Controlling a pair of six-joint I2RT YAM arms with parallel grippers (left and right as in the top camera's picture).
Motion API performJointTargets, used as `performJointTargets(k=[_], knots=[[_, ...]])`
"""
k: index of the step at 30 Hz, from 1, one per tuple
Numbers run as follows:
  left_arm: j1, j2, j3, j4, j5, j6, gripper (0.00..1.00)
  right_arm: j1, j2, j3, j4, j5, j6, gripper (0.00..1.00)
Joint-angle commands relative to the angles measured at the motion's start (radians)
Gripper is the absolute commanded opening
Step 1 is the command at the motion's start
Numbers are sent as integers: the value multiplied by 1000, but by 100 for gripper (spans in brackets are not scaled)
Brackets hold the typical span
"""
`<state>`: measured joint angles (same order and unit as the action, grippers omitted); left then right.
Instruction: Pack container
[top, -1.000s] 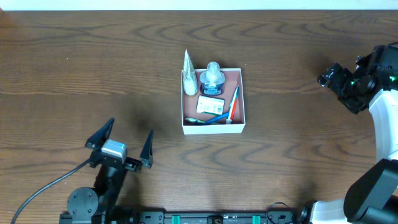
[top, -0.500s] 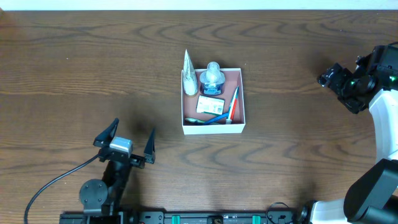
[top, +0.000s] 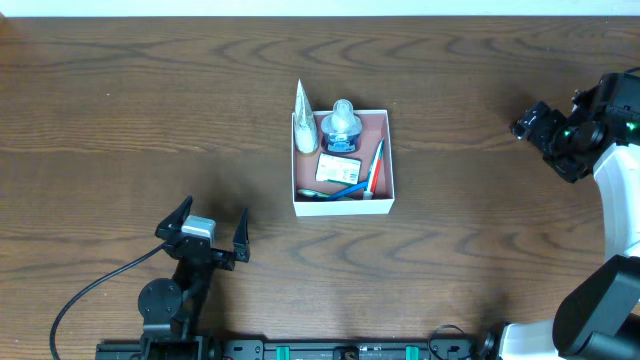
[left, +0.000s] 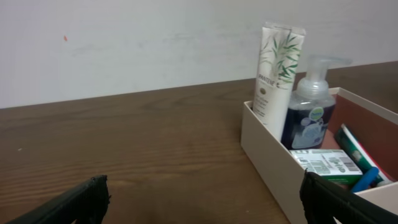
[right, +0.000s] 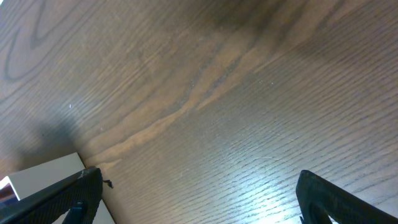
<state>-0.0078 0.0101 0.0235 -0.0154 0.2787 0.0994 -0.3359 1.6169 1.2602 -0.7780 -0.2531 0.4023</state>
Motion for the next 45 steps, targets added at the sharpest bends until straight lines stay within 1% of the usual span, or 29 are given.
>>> performJointTargets(k=[1,8,45], knots=[[-3,-8,-19,-37,-26,-14,98,-5,3,-1,0,3,9,99],[-3,-8,-19,-37,-64,18,98,-5,3,-1,0,3,9,99],[-3,-6,-19,-36,-51,16,98,-1,1,-1,0,3,9,99]])
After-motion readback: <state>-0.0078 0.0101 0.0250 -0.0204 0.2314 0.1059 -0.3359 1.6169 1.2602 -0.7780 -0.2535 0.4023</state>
